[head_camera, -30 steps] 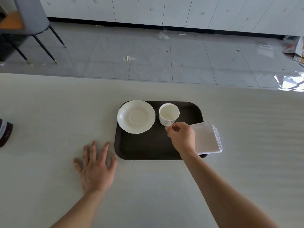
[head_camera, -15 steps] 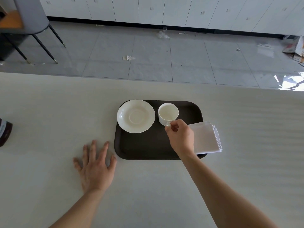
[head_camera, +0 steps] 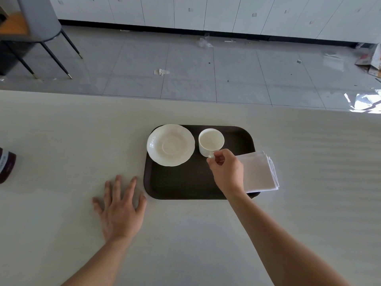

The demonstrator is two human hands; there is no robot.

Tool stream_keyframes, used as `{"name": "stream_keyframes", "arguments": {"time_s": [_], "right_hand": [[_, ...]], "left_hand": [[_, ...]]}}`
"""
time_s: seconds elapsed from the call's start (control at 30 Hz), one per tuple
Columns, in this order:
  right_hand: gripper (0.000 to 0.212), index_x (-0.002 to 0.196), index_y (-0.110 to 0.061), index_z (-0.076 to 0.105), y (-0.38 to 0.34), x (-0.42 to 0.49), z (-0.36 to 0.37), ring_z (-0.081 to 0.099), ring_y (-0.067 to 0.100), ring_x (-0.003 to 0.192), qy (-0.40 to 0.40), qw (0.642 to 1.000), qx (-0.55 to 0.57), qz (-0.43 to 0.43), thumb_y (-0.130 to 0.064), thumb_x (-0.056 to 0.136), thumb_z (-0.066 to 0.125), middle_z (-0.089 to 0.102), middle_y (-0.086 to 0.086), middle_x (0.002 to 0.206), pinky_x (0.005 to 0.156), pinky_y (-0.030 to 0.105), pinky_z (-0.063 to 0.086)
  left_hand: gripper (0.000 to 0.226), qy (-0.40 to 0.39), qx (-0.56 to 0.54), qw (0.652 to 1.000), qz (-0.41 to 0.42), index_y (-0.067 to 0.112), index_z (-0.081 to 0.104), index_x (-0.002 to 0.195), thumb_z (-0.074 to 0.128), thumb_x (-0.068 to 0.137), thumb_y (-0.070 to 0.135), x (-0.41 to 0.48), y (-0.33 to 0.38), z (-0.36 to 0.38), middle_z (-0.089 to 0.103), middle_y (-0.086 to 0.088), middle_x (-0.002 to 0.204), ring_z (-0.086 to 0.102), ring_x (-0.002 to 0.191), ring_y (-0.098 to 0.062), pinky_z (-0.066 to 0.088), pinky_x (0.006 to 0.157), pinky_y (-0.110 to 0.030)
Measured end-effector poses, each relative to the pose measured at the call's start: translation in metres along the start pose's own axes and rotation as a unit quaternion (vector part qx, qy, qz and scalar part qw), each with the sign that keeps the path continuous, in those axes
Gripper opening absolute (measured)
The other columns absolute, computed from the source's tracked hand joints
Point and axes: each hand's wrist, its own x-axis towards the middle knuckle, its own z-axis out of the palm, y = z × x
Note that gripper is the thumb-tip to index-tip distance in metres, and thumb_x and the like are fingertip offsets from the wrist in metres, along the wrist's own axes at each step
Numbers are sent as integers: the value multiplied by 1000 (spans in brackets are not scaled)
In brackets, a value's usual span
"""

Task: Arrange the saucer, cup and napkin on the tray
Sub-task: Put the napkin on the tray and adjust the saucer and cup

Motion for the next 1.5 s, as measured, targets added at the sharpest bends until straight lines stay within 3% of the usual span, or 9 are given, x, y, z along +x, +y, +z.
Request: {"name": "stream_keyframes", "arguments": {"time_s": [0.33,0.5,0.6,0.77,0.9,1.03,1.27,1.4,1.5], "right_hand": [[19,90,-24,65,4,-5,-13,61,2,71,-10,1000,10,17,-36,82,78,66,-14,77,60,15,43],[17,101,-20,69,19,-12,-32,61,0,72,-6,1000,4,9,-24,86,76,66,-14,78,63,11,43],[14,100,-14,71,26,-16,-47,65,10,79,27,999,-4,-20,-13,86,74,70,-4,92,74,21,53],[21,107,-10,71,49,-13,-88,66,28,92,92,991,-80,-54,-8,86,71,69,7,108,78,35,53],[39,124,-12,64,70,-5,-110,52,36,115,80,982,-172,3,-19,87,71,64,12,124,85,39,44],[60,141,-14,48,85,0,-115,49,35,126,-3,980,-158,124,-40,90,66,56,12,137,102,45,41],[57,138,-10,49,91,3,-112,61,36,110,-28,977,-141,160,-40,92,61,67,12,122,84,40,46],[30,111,-12,67,87,7,-111,66,31,81,-15,981,-90,169,-30,87,64,71,6,92,67,36,50],[24,106,-16,70,83,9,-109,69,28,75,16,985,-54,166,-25,83,66,71,1,84,68,39,57]], "left_hand": [[63,-2,1,1000,-1,43,40,146,30,87,62,0,0,-1,29,-3,162,16,152,-27,9,117,-61],[63,-10,-2,1000,-8,44,38,147,31,87,62,0,2,-2,26,-1,164,12,153,-25,9,118,-62],[63,-8,-3,1000,-7,43,39,147,31,87,61,0,2,-2,28,-2,163,13,152,-26,9,117,-62],[64,-9,-4,1000,-5,42,41,146,31,87,62,0,2,-3,29,-4,162,15,152,-28,8,117,-62],[65,-12,-5,1000,-4,42,39,147,30,87,63,0,2,-4,27,-4,163,12,153,-27,7,118,-61],[66,-16,-7,1000,-5,41,39,148,29,86,62,0,3,-6,26,-4,164,12,153,-27,7,118,-61],[65,-11,-7,1000,-2,41,40,147,30,86,61,-1,4,-6,27,-5,163,13,152,-28,9,117,-62],[66,-12,-2,1000,-1,40,40,147,29,86,62,-1,4,-6,27,-5,163,14,152,-28,8,117,-62],[66,-9,-7,1000,-1,40,41,147,29,85,62,0,3,-6,27,-5,163,14,152,-28,9,117,-62]]}}
